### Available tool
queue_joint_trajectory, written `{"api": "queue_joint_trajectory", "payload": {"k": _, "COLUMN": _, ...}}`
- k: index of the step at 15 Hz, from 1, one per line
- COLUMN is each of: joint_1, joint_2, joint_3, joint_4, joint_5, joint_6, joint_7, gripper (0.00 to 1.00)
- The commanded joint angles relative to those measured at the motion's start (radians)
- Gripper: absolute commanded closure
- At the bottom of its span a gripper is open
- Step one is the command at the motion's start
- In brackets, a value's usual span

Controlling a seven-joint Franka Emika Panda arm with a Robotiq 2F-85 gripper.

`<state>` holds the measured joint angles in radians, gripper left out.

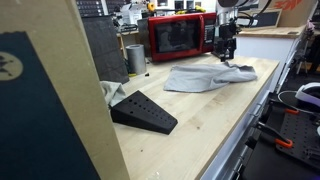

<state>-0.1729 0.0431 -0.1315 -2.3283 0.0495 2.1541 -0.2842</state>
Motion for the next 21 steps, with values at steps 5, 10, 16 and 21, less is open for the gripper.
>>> {"api": "queue_joint_trajectory", "payload": {"k": 5, "joint_1": 0.014, "joint_2": 0.066, "joint_3": 0.027, "joint_4": -0.020, "joint_5": 0.140, "joint_6": -0.016, "joint_7": -0.102, "gripper": 0.00}}
{"api": "queue_joint_trajectory", "payload": {"k": 10, "joint_1": -0.008, "joint_2": 0.081, "joint_3": 0.021, "joint_4": -0.034, "joint_5": 0.167, "joint_6": -0.084, "joint_7": -0.148, "gripper": 0.00}}
{"api": "queue_joint_trajectory", "payload": {"k": 16, "joint_1": -0.022, "joint_2": 0.090, "joint_3": 0.018, "joint_4": -0.034, "joint_5": 0.195, "joint_6": -0.118, "joint_7": -0.167, "gripper": 0.34}}
{"api": "queue_joint_trajectory", "payload": {"k": 21, "joint_1": 0.000, "joint_2": 0.081, "joint_3": 0.029, "joint_4": -0.041, "joint_5": 0.162, "joint_6": -0.054, "joint_7": -0.159, "gripper": 0.73}}
